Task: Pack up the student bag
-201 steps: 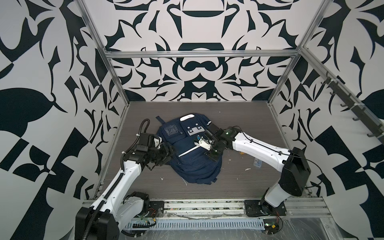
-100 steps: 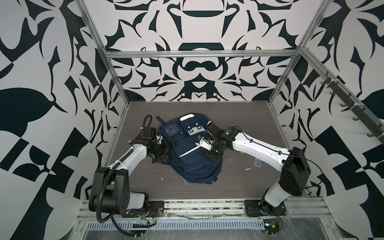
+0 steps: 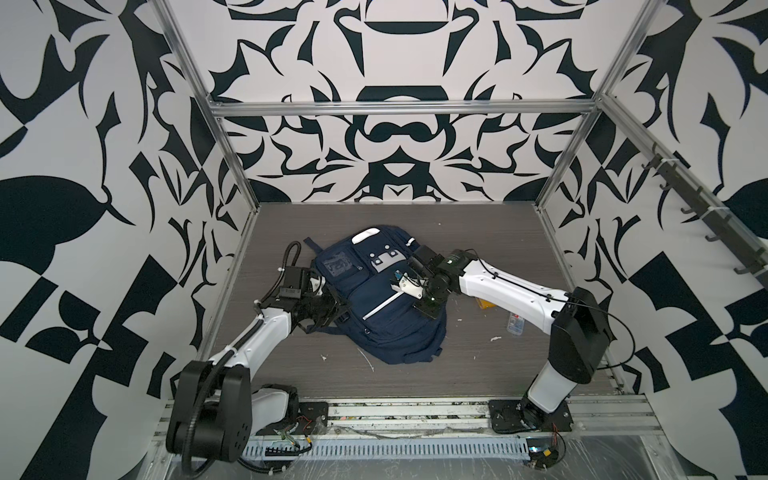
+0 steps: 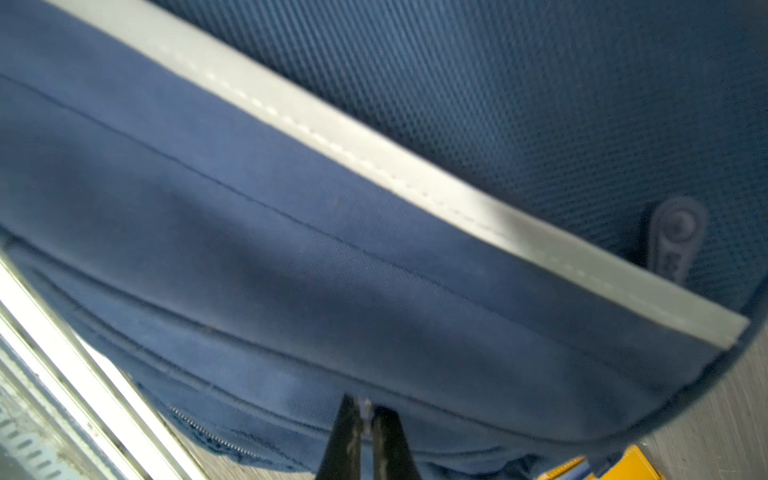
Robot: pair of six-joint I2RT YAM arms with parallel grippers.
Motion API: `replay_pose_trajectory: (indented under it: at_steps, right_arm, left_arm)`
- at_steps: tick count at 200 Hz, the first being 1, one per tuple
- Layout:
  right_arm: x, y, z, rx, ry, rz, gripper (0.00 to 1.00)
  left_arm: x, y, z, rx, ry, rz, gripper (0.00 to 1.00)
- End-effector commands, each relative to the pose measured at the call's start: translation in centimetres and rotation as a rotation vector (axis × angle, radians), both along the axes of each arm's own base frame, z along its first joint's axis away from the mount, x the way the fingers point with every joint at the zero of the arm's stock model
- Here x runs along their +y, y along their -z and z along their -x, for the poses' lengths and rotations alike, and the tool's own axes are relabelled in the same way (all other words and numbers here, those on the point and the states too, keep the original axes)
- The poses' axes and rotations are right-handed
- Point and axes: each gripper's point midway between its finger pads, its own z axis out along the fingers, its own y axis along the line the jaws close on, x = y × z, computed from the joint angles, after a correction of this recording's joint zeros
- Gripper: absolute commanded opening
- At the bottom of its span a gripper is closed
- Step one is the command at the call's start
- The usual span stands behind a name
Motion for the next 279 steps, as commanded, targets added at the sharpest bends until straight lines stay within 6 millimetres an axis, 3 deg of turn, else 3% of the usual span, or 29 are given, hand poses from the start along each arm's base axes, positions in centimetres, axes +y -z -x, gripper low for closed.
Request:
replay_pose_trajectory:
  at_steps: [1, 57, 106, 141, 171, 204, 238, 259, 279]
  right_arm:
    - [1.7, -1.4, 1.6, 0.019, -0.100, -0.061, 0.00]
    - [5.9, -2.6, 6.6, 0.057, -0.328, -0.163, 0.00]
    - [9.9, -4.4, 5.9, 0.015, -0.314, -0.295, 0.00]
    - [12.8, -6.3, 3.3, -0.043, -0.156, -0.405, 0.00]
    - [14.6, -5.6, 2.5, -0.052, -0.068, -0.374, 0.00]
    - [16.2, -5.1, 3.4, -0.046, -0.049, -0.310, 0.00]
    - [18.8, -6.4, 6.5, -0.014, -0.103, -0.391, 0.00]
    - [19.4, -6.7, 7.8, 0.007, -0.114, -0.436, 0.00]
    - [19.6, -6.5, 7.9, 0.020, -0.074, -0.454, 0.00]
  left_arm:
    - [-0.9, -2.1, 0.1, -0.013, -0.050, 0.115, 0.00]
    - [-1.6, -4.7, -0.1, -0.051, -0.156, 0.235, 0.00]
    - [-3.0, -5.9, -0.3, -0.071, -0.145, 0.237, 0.00]
    - [-3.8, -6.1, -0.2, -0.078, -0.129, 0.235, 0.00]
    - [-4.2, -6.1, -0.1, -0.079, -0.126, 0.243, 0.00]
    - [-4.3, -6.2, -0.3, -0.084, -0.127, 0.246, 0.00]
    - [-4.2, -6.1, -0.4, -0.084, -0.135, 0.244, 0.00]
    - [-4.1, -5.8, -0.4, -0.079, -0.146, 0.241, 0.00]
    - [-4.1, -5.7, -0.5, -0.075, -0.150, 0.242, 0.00]
